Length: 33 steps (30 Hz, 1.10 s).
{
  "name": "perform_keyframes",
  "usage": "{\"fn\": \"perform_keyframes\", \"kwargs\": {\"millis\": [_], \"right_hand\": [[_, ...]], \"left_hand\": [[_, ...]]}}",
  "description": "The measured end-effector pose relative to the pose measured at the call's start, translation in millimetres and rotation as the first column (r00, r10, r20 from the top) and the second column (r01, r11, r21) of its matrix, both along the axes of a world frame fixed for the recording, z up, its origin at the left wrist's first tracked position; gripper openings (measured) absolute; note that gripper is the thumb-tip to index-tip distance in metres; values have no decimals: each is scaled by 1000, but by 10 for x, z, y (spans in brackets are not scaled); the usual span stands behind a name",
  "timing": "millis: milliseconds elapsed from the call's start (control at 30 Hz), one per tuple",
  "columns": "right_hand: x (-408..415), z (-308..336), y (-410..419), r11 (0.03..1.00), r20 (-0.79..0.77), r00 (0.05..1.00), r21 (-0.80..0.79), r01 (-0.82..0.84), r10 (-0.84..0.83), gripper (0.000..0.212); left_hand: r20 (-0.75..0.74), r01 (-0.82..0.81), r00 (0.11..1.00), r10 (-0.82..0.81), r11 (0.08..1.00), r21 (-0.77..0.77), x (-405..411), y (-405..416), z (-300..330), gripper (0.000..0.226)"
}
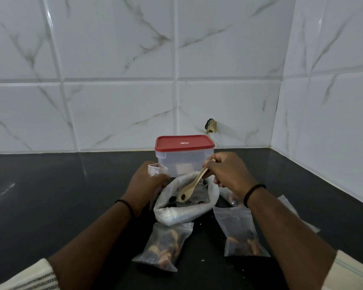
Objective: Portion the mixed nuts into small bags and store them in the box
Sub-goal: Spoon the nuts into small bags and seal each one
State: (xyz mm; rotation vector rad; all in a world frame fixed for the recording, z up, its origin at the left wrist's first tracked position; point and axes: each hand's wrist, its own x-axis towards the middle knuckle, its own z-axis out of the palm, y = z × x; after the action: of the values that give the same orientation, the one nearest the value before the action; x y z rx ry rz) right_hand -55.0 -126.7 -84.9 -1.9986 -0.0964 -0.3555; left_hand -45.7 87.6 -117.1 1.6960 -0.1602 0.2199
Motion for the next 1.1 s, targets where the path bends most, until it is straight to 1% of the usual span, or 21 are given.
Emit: {"fn": "perform_keyframes", "kwargs": {"millis": [100, 200, 267, 400, 467, 567, 667, 767, 933, 1100], "right_hand": [[11, 1, -6, 998, 32, 999, -55, 5, -3, 18], [14, 0, 2, 989, 56, 998, -151, -6, 15, 17], [5, -9, 28, 984, 43, 998, -173, -46, 54, 16], [-14, -73, 157, 986, -11, 994, -123, -111, 110, 17], [-41, -104, 236, 989, -55, 988, -29, -147, 145, 17], [-73, -113, 263, 976, -151, 968, 106, -188, 202, 18], [-28, -119, 214, 975, -240, 950, 146, -167, 199, 17], [0, -97, 158, 971, -285, 943, 209, -115, 173, 14], [10, -30, 80, 951, -305, 944, 307, -29, 127, 13], [40, -12, 15, 954, -270, 961, 299, 32, 52, 15]], "left_hand": [[20, -60, 998, 58, 990, 128, 15, -8, -36, 30], [60, -87, 995, 76, 972, 216, 39, 6, -54, 28], [81, -97, 994, 78, 957, 273, 42, 3, -65, 28], [126, -124, 989, 84, 927, 354, 42, -13, -71, 31], [144, -146, 985, 98, 913, 382, 47, -12, -77, 32], [160, -157, 982, 101, 907, 390, 45, -16, -87, 31], [170, -153, 981, 93, 909, 387, 37, -5, -91, 30], [171, -158, 980, 101, 918, 365, 27, -7, -88, 28], [163, -149, 982, 100, 935, 322, 21, 6, -82, 27], [169, -138, 982, 87, 938, 318, 10, -2, -67, 26]]}}
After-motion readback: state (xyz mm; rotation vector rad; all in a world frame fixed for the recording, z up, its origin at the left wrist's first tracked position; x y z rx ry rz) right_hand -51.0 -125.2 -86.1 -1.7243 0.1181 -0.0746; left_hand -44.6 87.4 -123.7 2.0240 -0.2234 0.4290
